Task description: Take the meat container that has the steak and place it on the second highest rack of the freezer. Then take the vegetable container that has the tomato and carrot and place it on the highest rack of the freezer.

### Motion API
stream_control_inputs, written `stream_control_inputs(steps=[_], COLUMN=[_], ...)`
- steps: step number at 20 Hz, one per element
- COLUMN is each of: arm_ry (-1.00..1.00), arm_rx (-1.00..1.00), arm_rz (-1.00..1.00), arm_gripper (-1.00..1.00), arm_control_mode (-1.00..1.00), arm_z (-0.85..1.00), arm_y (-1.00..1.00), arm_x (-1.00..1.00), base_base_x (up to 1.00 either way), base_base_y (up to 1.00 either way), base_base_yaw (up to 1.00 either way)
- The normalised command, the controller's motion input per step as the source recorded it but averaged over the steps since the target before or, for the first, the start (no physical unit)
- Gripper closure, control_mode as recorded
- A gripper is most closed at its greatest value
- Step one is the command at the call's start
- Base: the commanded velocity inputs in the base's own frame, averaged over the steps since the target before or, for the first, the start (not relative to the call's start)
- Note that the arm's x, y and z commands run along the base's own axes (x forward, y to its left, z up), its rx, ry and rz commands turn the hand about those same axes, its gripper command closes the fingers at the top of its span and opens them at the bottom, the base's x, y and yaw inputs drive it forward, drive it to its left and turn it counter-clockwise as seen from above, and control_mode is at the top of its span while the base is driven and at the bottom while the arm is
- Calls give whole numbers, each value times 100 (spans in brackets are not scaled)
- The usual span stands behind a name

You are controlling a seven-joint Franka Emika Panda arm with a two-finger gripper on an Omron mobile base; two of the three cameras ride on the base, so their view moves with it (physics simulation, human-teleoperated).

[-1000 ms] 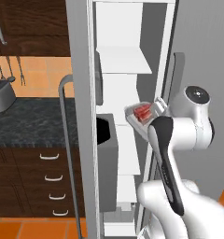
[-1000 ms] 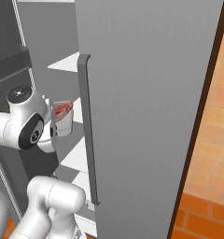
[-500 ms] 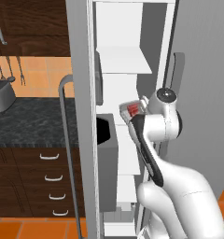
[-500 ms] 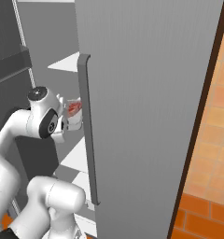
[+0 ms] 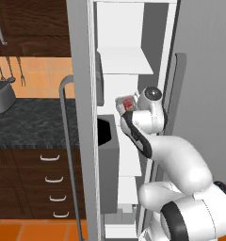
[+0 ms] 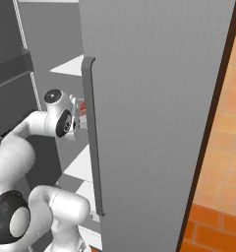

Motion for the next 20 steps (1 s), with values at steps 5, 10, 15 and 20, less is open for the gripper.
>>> stream_control_inputs(steps=[5, 10, 15, 20], arm_ry=[8, 2, 0, 0], arm_rx=[0, 0, 0, 0], arm_rz=[-3, 0, -3, -2], arm_gripper=[100, 100, 100, 100], arm_control_mode=[-100, -100, -100, -100], arm_z=[-33, -37, -17, -18], arm_y=[0, 0, 0, 0], arm_x=[88, 92, 100, 96], base_base_x=[0, 0, 0, 0], base_base_y=[0, 0, 0, 0], base_base_yaw=[0, 0, 0, 0])
